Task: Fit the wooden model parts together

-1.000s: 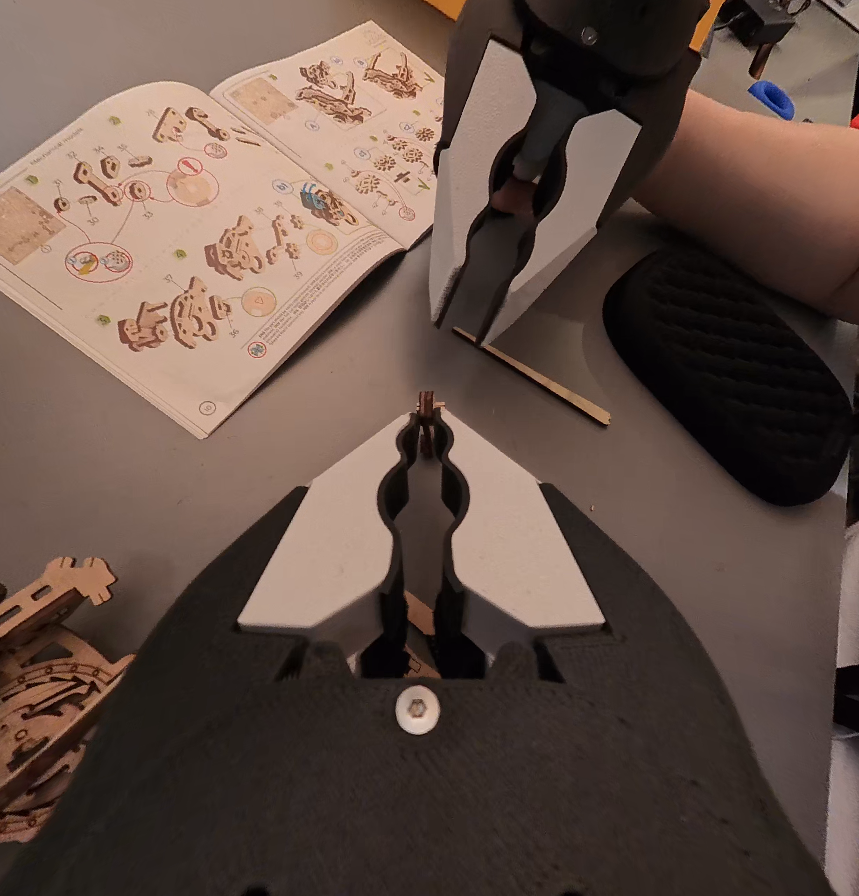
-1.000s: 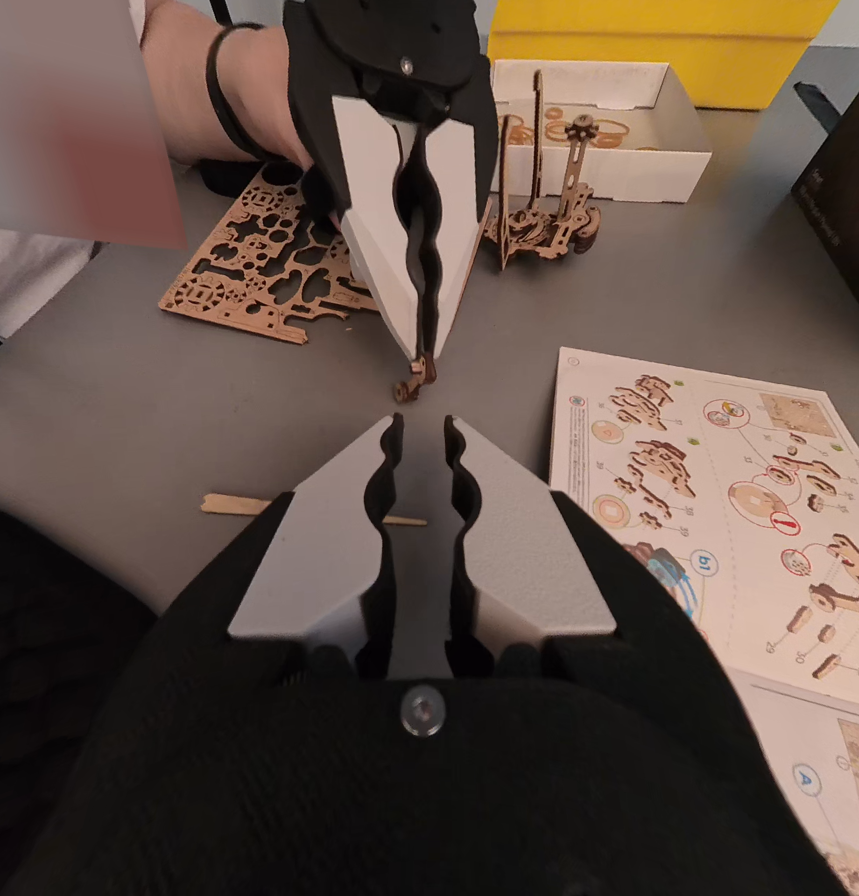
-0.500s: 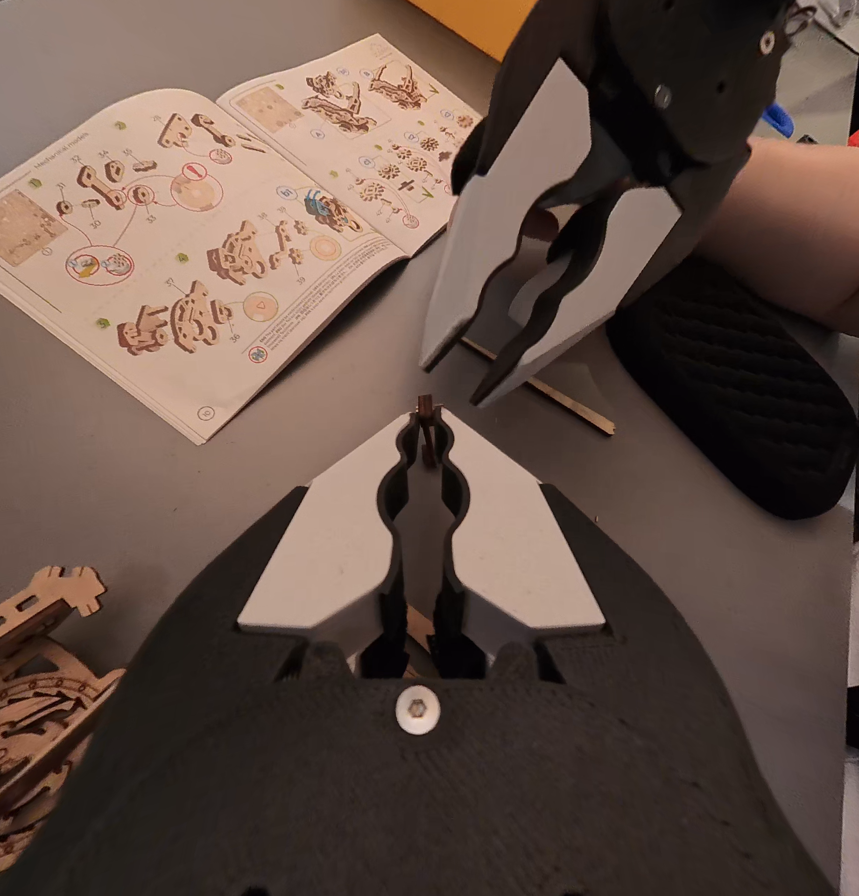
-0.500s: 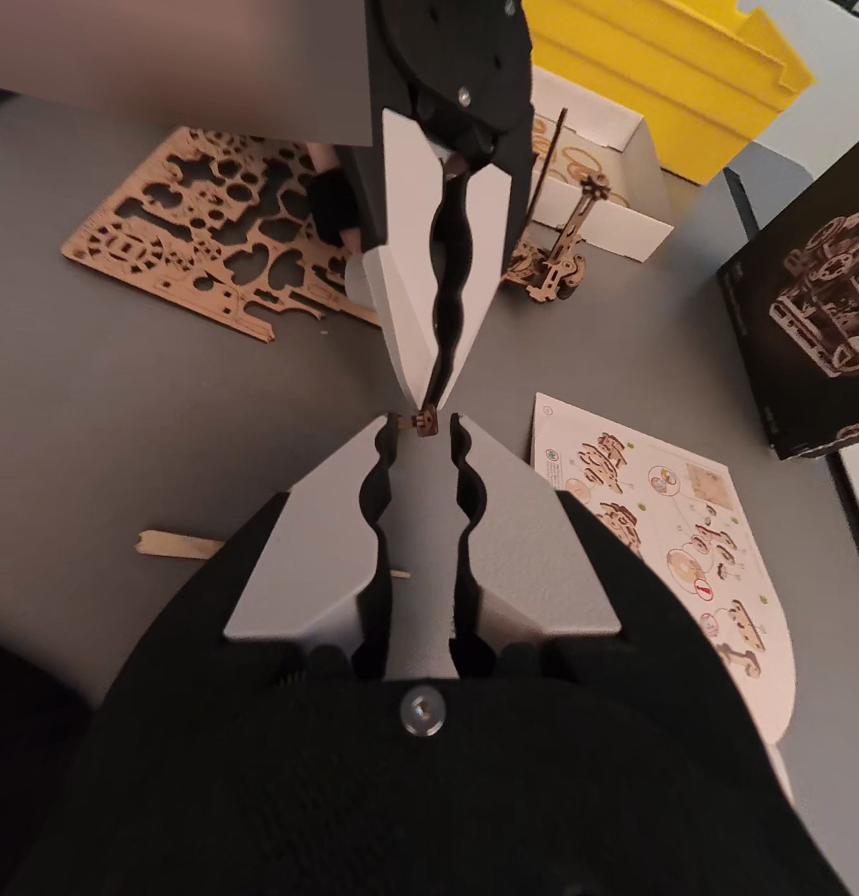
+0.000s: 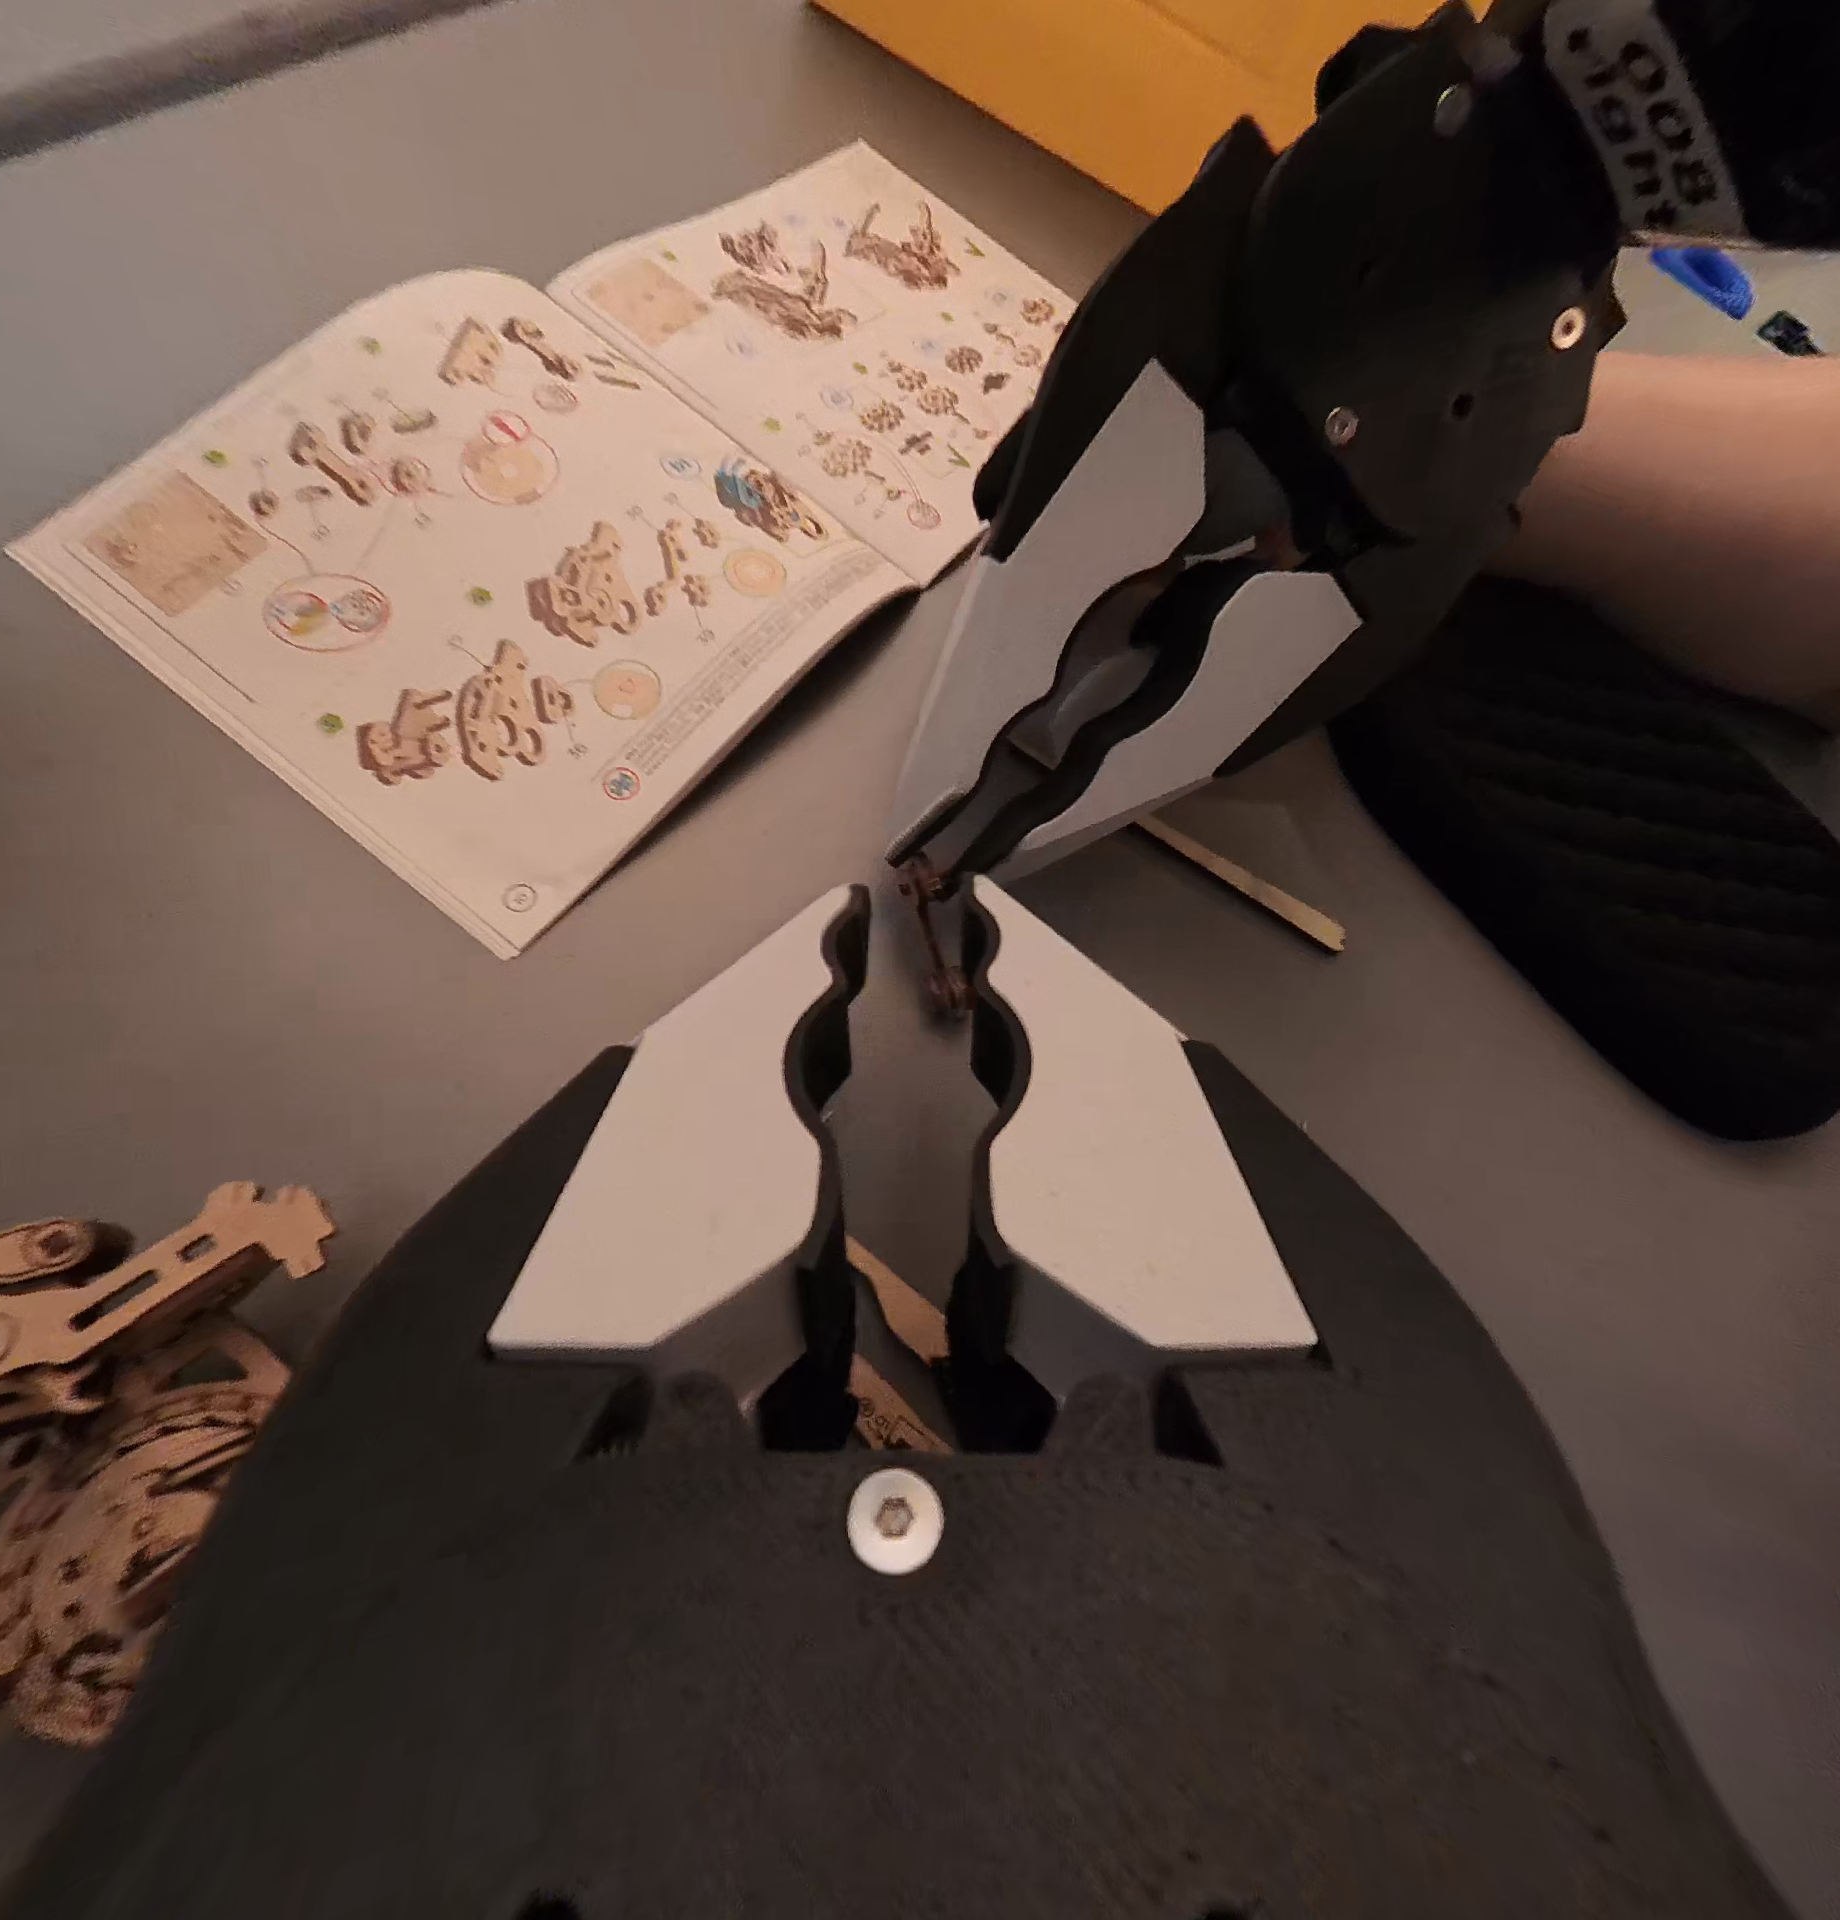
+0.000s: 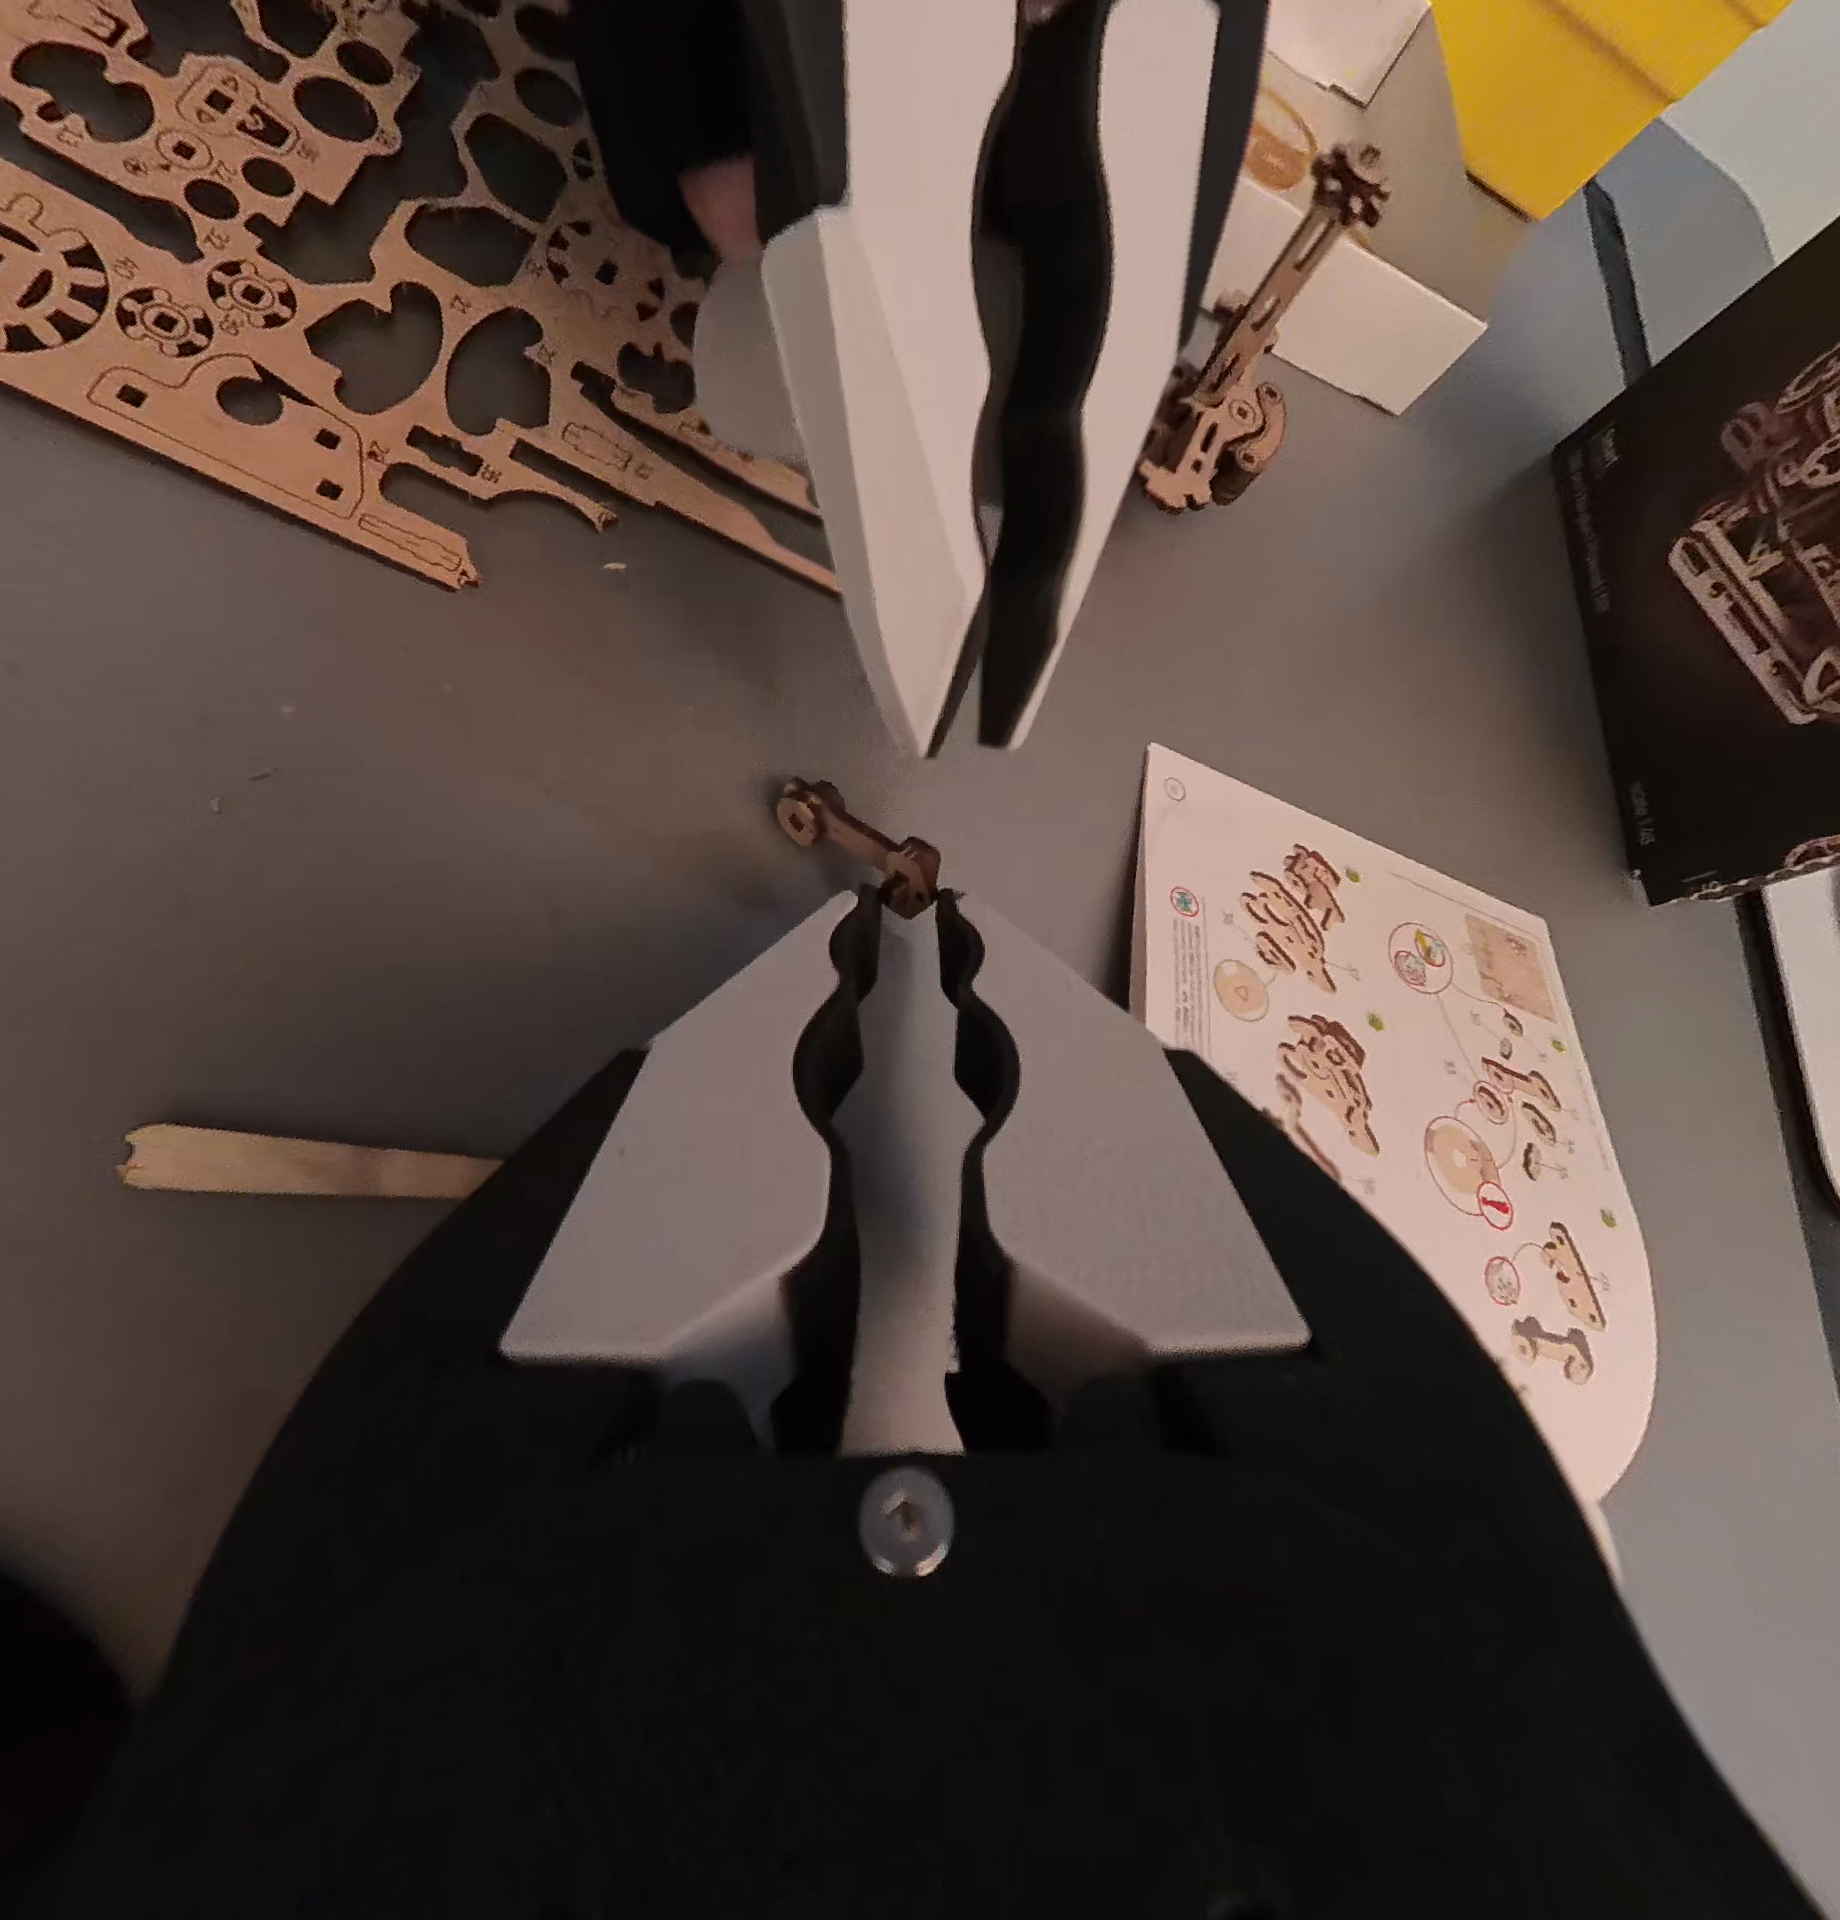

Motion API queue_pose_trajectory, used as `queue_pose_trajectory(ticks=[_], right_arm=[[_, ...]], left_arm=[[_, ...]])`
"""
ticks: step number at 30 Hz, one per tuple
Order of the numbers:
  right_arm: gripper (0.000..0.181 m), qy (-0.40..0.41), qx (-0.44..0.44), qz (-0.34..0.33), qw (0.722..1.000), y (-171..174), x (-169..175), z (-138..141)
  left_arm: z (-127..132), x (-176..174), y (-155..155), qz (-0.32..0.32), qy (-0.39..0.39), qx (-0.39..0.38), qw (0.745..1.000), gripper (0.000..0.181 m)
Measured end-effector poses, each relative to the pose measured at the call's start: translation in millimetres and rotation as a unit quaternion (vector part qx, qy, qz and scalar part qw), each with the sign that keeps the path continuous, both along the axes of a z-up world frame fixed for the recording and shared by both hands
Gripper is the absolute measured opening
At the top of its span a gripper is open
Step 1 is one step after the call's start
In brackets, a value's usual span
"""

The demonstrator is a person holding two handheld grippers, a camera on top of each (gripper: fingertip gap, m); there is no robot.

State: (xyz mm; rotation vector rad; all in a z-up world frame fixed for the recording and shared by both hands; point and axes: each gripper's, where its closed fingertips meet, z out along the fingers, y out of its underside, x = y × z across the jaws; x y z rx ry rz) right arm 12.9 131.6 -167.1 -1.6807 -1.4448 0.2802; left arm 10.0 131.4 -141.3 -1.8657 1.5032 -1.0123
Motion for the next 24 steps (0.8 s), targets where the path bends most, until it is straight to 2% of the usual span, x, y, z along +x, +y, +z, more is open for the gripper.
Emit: queue_pose_trajectory(ticks=[5, 16, 24], right_arm=[[0.013, 0.006, -0.052, -0.018, 0.998, 0, 2, -7], [0.021, 0.031, -0.077, -0.006, 0.997, -3, 14, 1], [0.019, 0.095, -0.023, -0.025, 0.995, 10, 43, 22]], left_arm=[[-9, -5, 5, -0.004, 0.034, 0.023, 0.999, 0.013], [-17, -7, -4, -0.023, 0.054, 0.011, 0.998, 0.016], [-26, -9, -10, -0.045, 0.086, 0.041, 0.994, 0.019]])
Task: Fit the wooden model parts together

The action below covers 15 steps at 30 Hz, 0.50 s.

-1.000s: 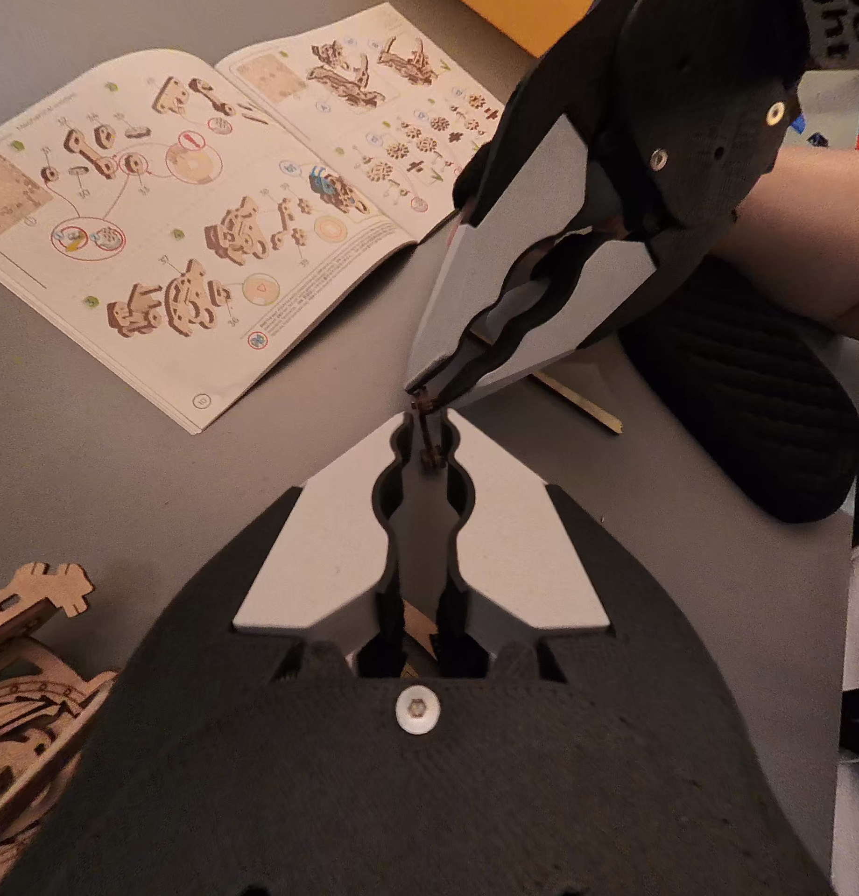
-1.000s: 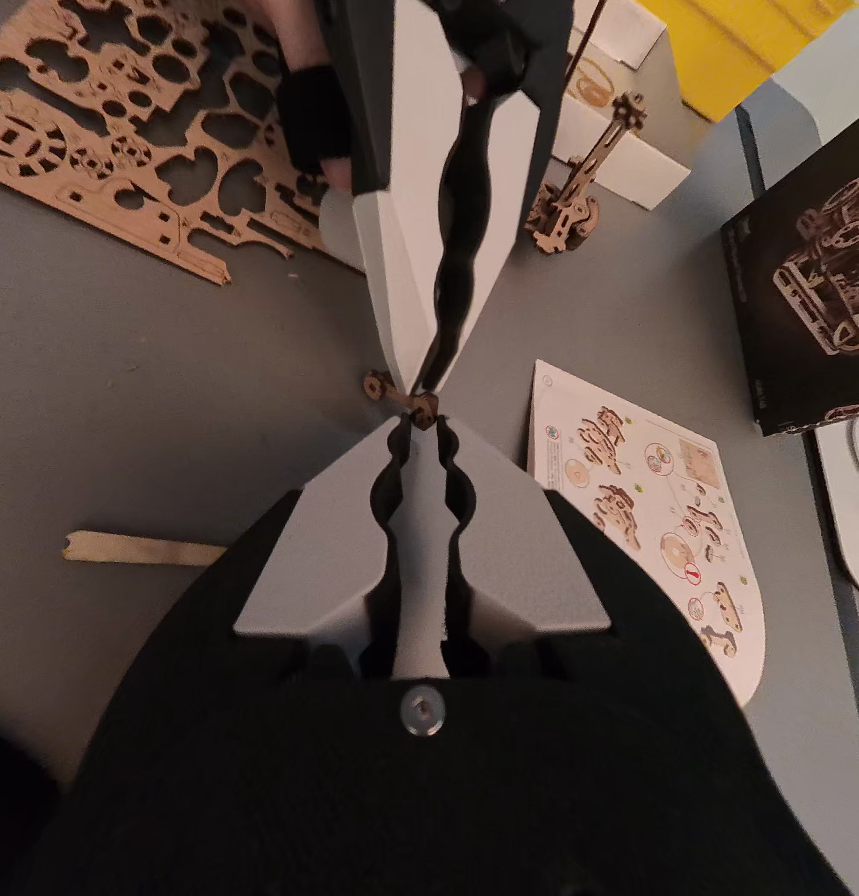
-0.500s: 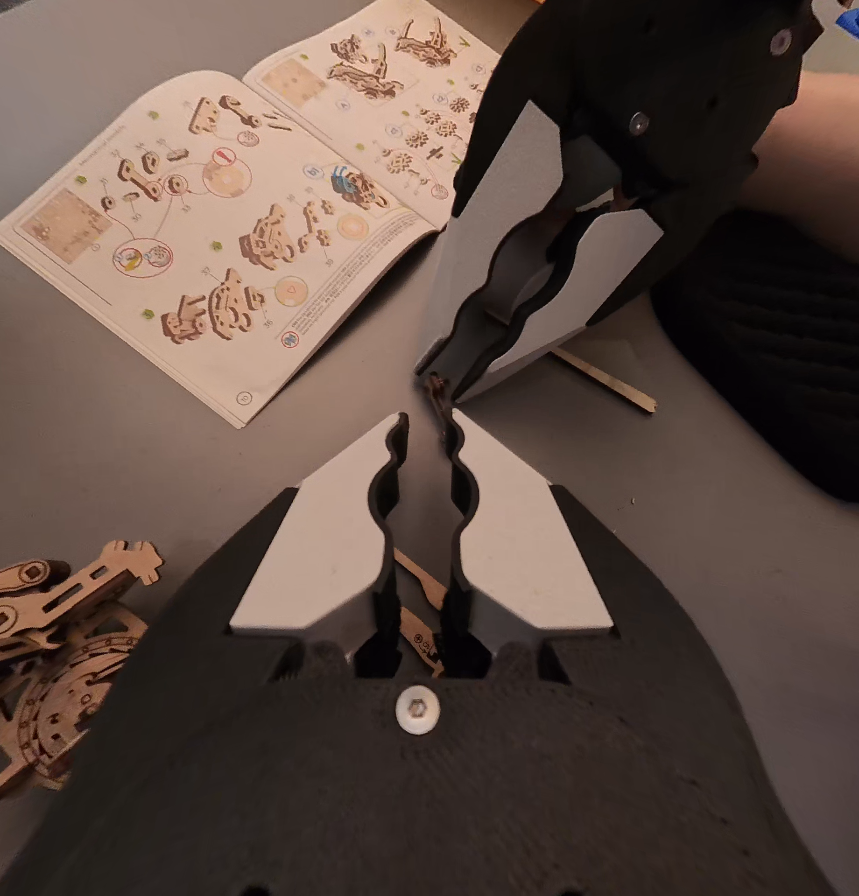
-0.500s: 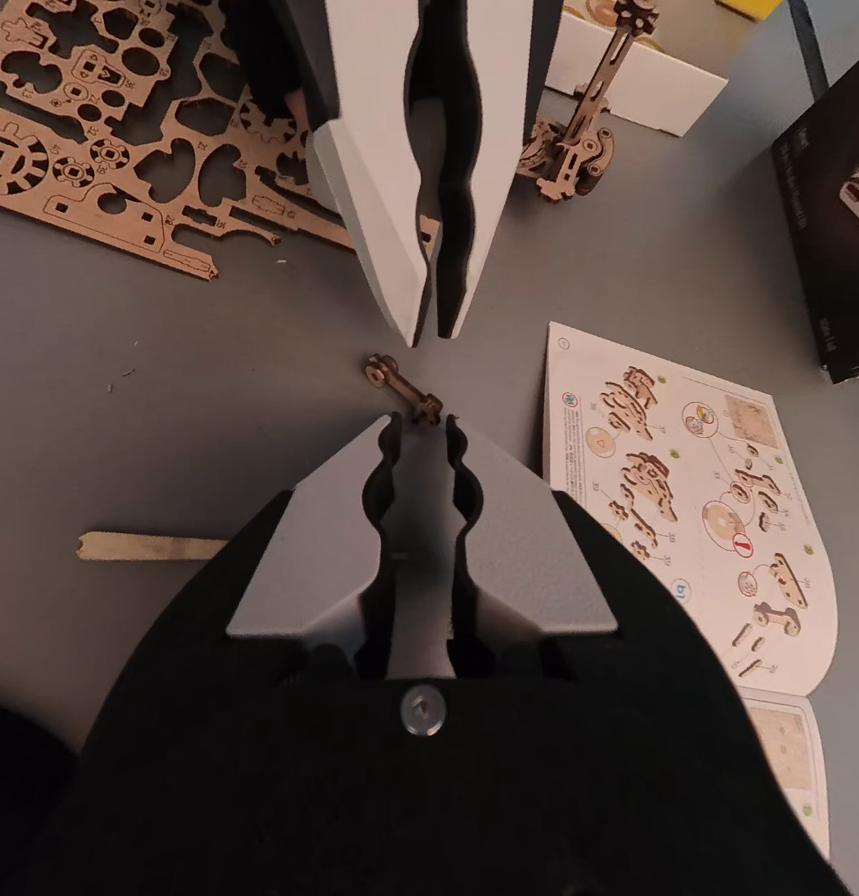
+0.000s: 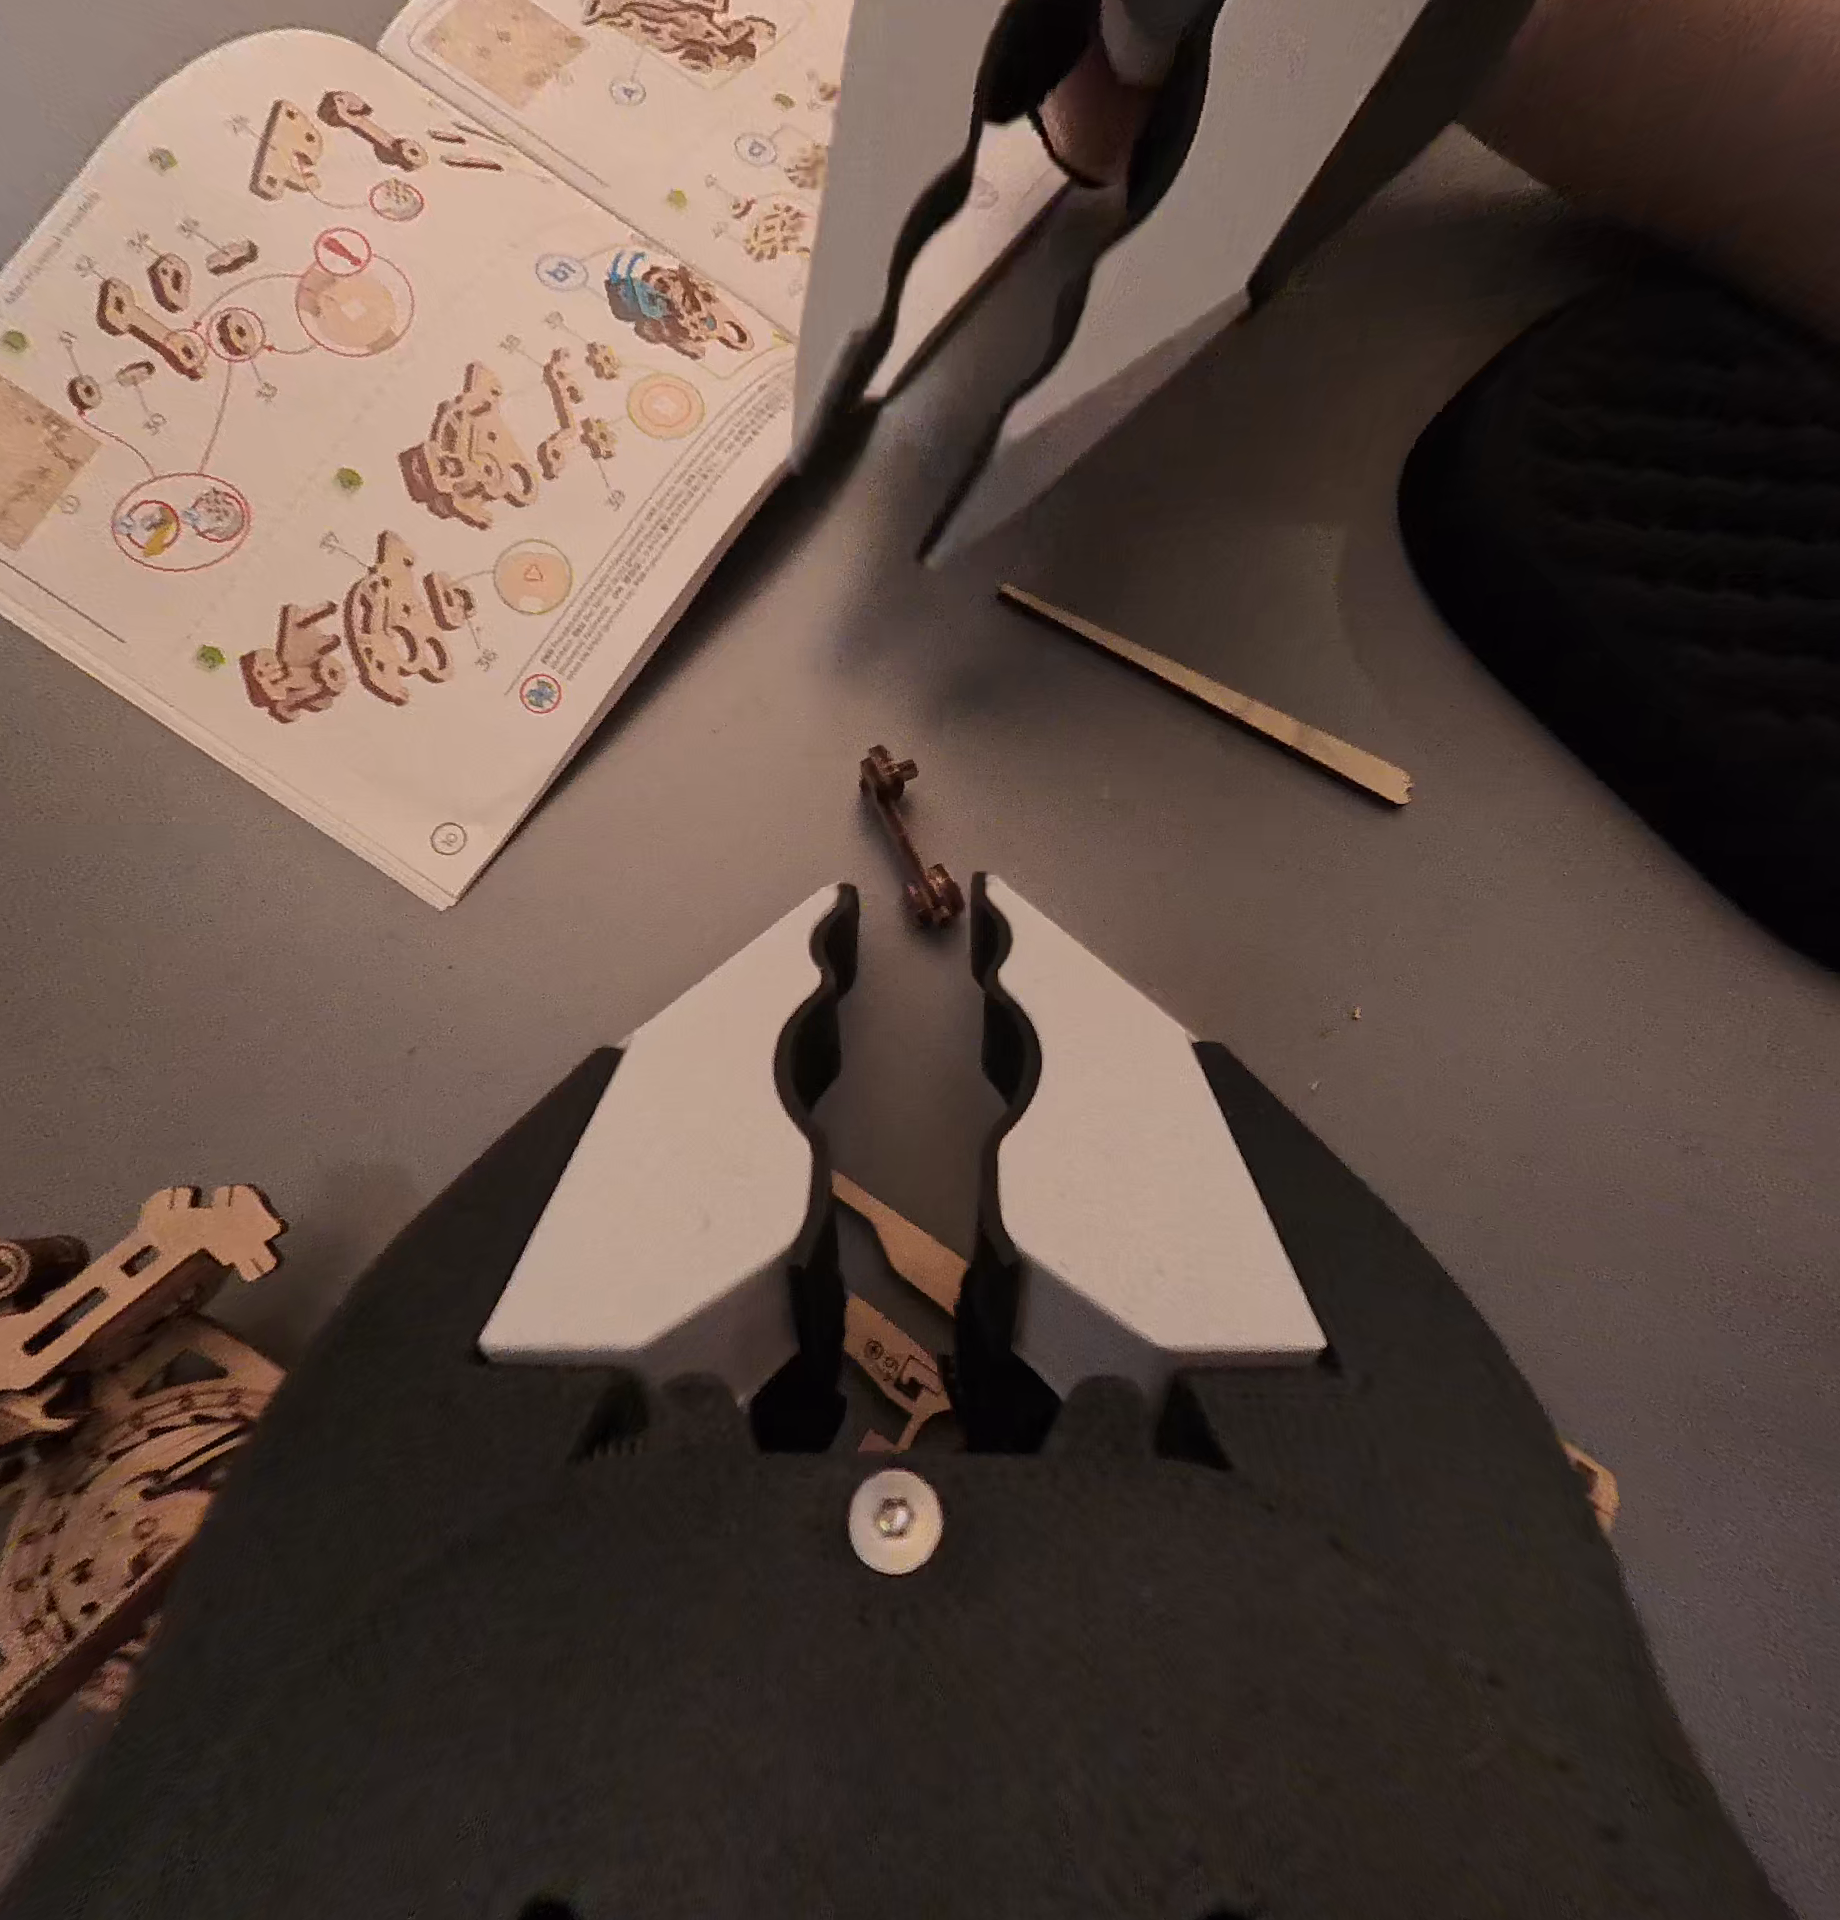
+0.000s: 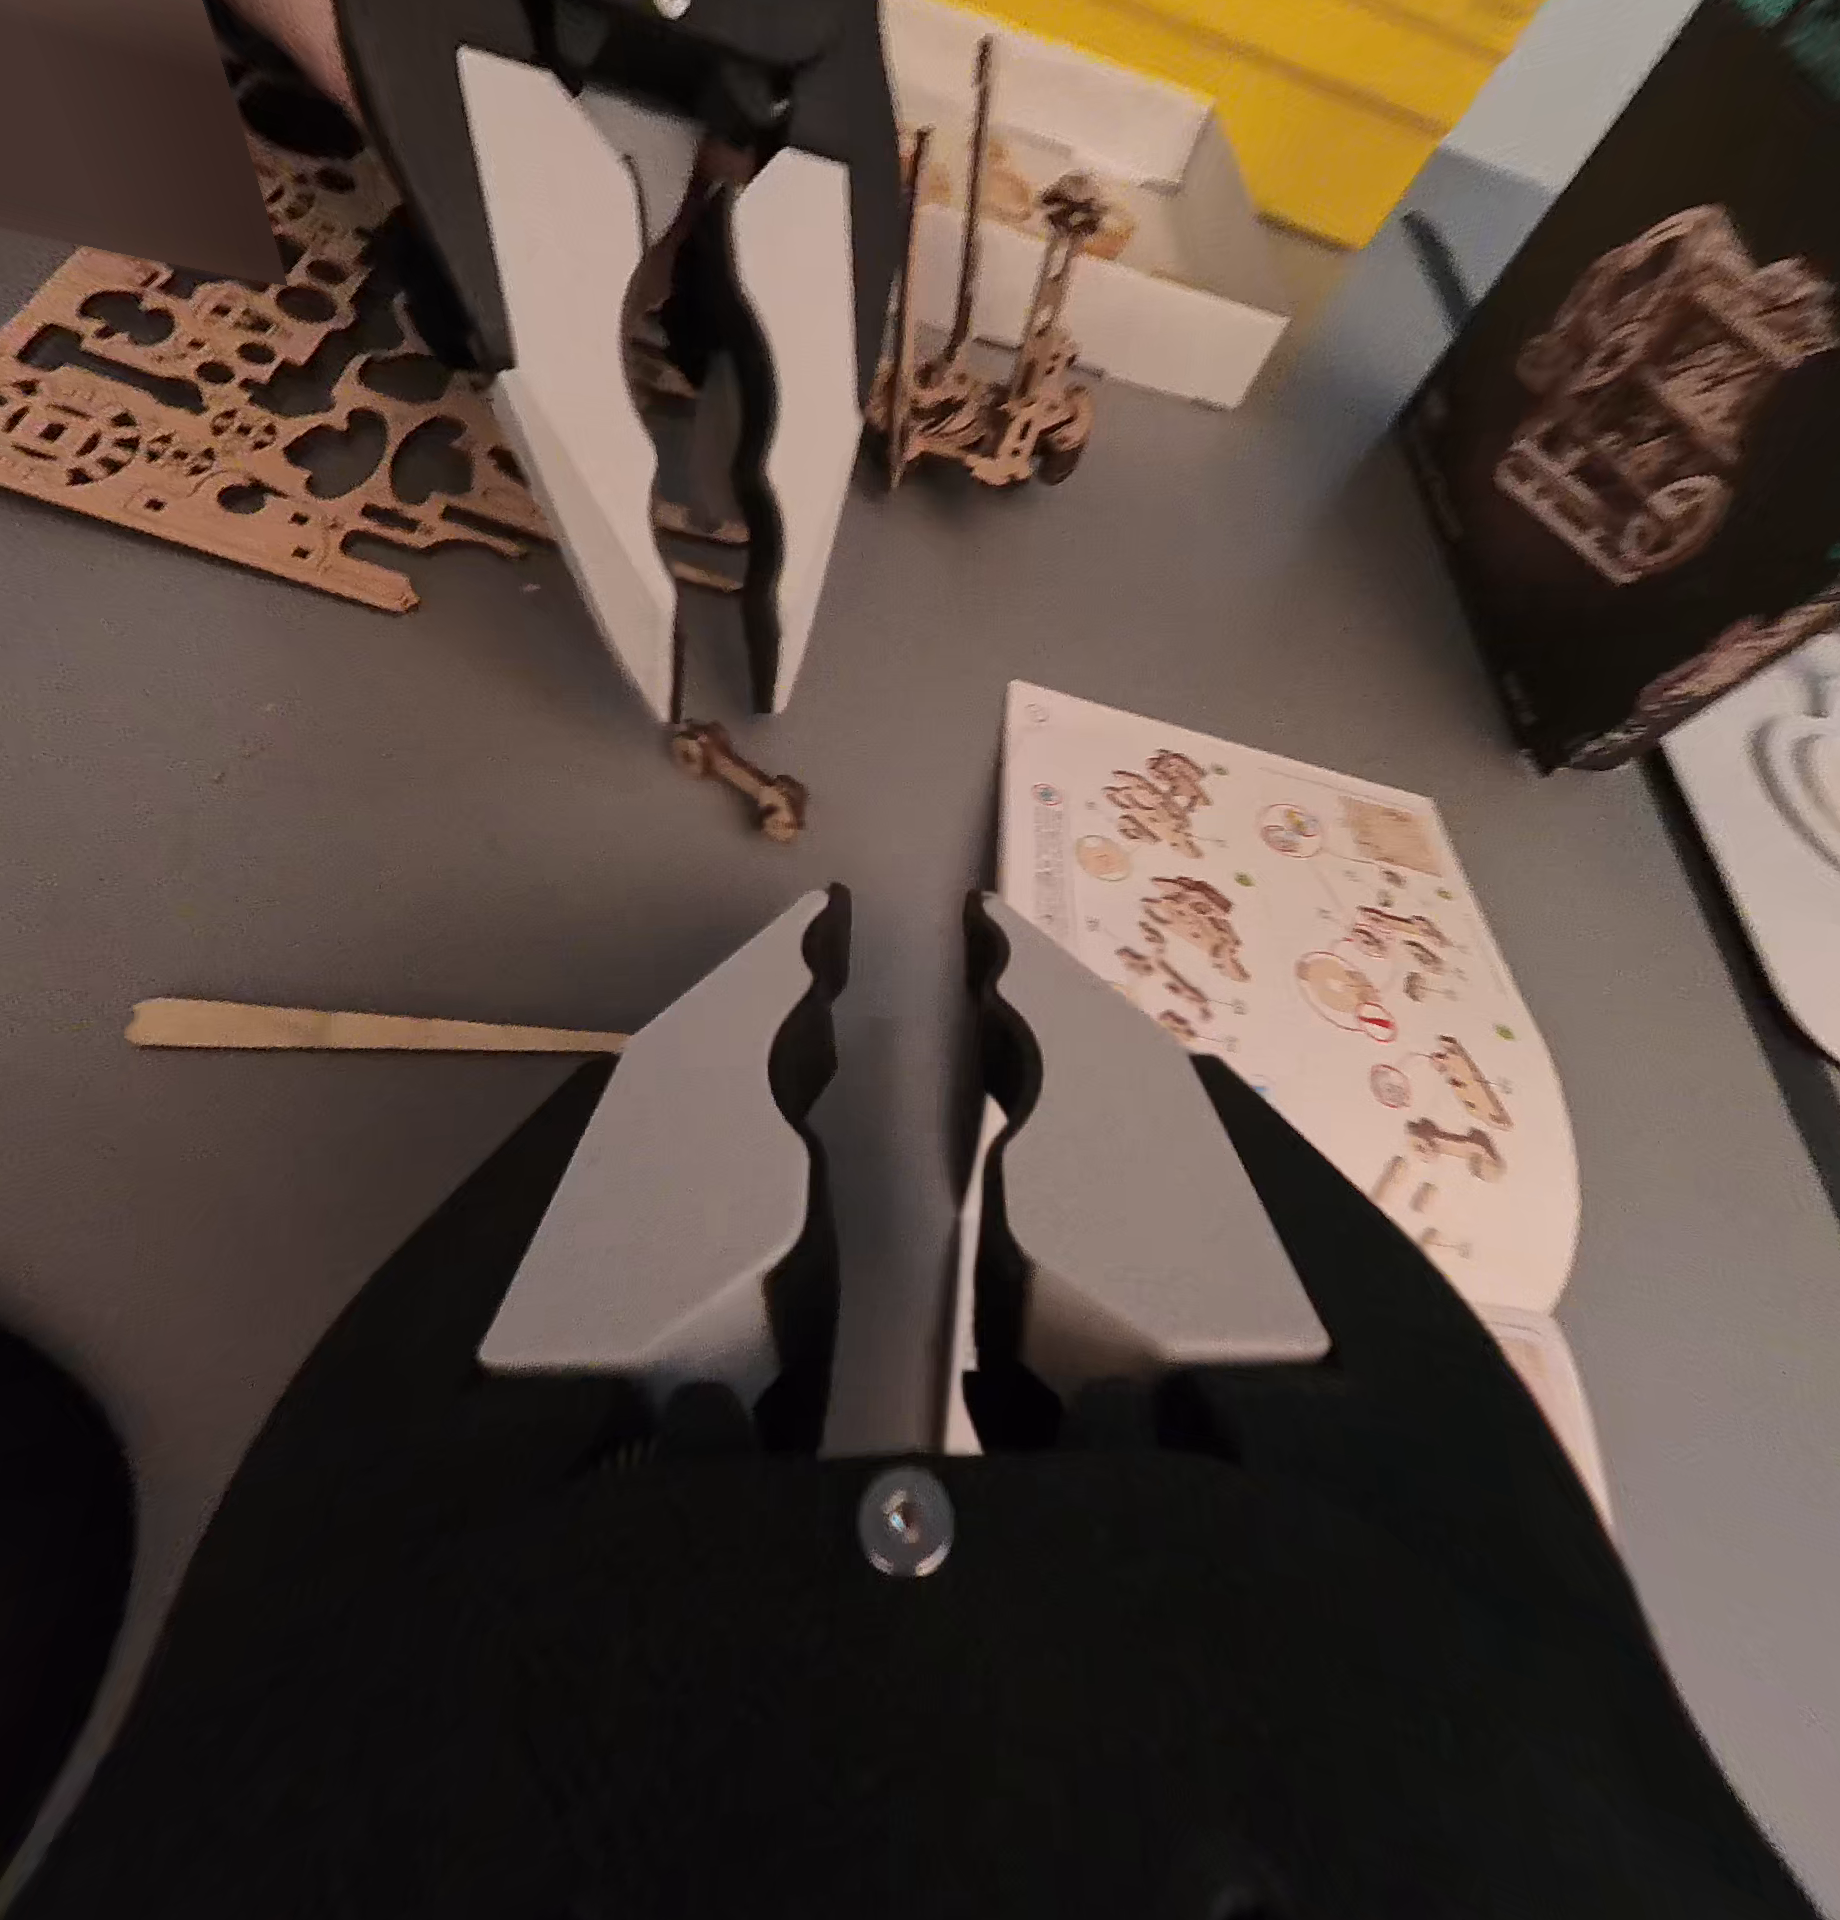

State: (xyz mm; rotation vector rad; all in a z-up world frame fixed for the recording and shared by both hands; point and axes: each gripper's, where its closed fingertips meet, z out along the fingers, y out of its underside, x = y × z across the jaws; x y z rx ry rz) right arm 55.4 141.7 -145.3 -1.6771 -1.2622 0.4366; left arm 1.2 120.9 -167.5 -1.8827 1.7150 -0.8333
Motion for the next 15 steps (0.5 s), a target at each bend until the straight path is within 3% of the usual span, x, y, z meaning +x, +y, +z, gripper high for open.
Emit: queue_pose_trajectory(ticks=[8, 15], right_arm=[[0.010, -0.002, 0.165, -0.104, 0.981, 29, 26, 26], [0.006, 0.063, 0.200, -0.277, 0.938, 55, 83, 58]], left_arm=[[7, 0, 9, 0.027, -0.024, -0.026, 0.999, 0.014], [11, 2, 11, 0.029, -0.033, -0.009, 0.999, 0.011]])
